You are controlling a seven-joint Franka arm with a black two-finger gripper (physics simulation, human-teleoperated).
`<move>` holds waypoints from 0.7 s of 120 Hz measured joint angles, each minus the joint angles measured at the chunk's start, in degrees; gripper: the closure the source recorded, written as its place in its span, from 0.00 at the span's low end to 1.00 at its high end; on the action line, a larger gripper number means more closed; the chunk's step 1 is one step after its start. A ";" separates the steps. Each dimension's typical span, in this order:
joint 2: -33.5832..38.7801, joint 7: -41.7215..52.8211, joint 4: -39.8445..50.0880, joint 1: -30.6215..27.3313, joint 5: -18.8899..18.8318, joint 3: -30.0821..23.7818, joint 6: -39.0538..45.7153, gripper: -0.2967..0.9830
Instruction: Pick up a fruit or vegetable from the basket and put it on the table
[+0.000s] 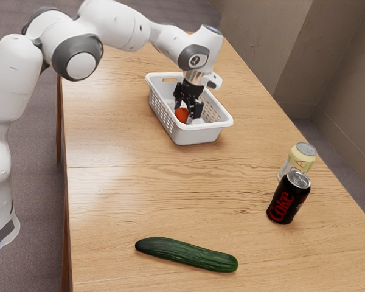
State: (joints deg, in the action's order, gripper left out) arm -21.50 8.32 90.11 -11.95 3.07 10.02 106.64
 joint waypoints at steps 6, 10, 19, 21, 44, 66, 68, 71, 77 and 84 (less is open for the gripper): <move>-0.24 0.02 -0.05 0.00 0.03 0.00 0.09 0.23; -0.33 0.03 -0.05 0.00 0.05 0.00 0.14 0.23; -0.62 0.05 -0.04 0.00 0.08 0.00 0.22 0.24; -0.66 0.05 -0.04 0.00 0.08 0.00 0.24 0.25; -0.74 0.02 -0.06 0.00 -0.02 -0.01 0.37 0.48; 1.64 -0.22 -0.10 0.48 -0.46 -0.01 0.19 0.54; 2.01 -0.24 -0.10 0.52 -0.49 -0.02 0.13 0.54; 2.59 -0.26 -0.10 0.56 -0.51 -0.02 0.02 0.54; 4.23 -0.31 -0.10 0.61 -0.58 -0.24 -0.35 0.55; 6.31 -0.36 -0.11 0.72 -0.66 -0.92 -0.98 0.52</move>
State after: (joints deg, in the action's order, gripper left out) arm -15.19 7.96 90.00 -11.23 2.41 9.10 105.66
